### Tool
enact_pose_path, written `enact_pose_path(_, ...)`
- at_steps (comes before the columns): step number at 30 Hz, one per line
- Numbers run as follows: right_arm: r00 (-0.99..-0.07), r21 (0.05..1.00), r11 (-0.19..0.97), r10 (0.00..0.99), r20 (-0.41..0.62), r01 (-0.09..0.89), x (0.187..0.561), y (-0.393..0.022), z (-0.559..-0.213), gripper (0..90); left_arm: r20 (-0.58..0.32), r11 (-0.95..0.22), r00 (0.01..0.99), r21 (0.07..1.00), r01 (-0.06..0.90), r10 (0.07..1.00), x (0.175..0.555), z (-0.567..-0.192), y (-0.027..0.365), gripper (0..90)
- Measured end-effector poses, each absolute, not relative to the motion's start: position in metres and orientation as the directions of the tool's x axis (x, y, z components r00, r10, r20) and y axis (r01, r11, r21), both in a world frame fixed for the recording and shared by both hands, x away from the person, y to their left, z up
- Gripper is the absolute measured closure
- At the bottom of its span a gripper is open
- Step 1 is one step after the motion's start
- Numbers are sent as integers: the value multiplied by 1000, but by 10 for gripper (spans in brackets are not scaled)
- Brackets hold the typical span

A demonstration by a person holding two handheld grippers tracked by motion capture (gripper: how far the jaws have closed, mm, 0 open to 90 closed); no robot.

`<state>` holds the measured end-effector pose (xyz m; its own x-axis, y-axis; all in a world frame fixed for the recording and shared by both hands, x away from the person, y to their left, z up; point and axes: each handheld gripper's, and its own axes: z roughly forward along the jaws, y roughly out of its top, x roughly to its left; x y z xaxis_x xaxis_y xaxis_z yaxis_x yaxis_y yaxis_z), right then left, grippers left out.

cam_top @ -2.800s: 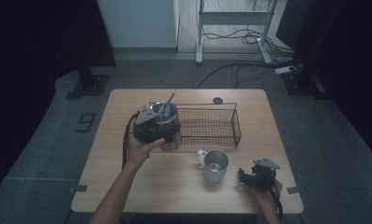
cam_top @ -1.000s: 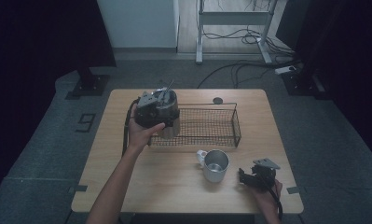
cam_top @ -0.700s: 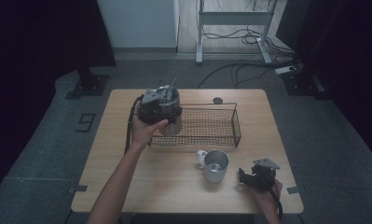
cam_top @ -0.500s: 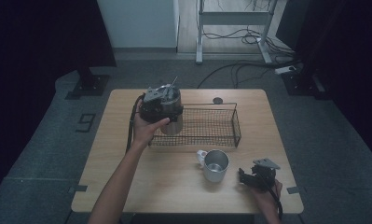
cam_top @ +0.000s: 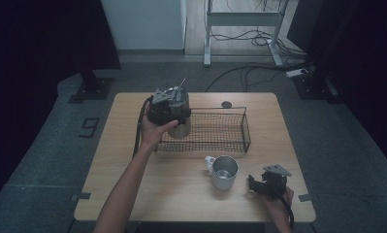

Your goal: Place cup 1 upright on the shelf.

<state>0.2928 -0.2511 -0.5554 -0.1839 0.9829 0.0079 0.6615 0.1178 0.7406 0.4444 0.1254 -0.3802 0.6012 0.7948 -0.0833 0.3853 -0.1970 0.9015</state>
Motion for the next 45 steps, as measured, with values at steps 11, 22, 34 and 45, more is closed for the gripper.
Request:
enact_pose_path(11, -182, 740, 116, 983, 8, 662, 293, -251, -555, 137, -68, -204, 588, 901, 384, 806, 453, -388, 127, 40)
enact_pose_path(22, -178, 741, 114, 984, 8, 662, 293, -251, -555, 138, -75, -208, 580, 890, 407, 811, 461, -401, 125, 39)
enact_pose_path(34, -177, 740, 113, 984, 8, 663, 293, -251, -555, 138, -93, -196, 557, 878, 437, 825, 469, -415, 127, 39)
enact_pose_path(45, -178, 740, 114, 984, 8, 662, 293, -251, -555, 138, -98, -197, 548, 868, 455, 831, 473, -428, 127, 39)
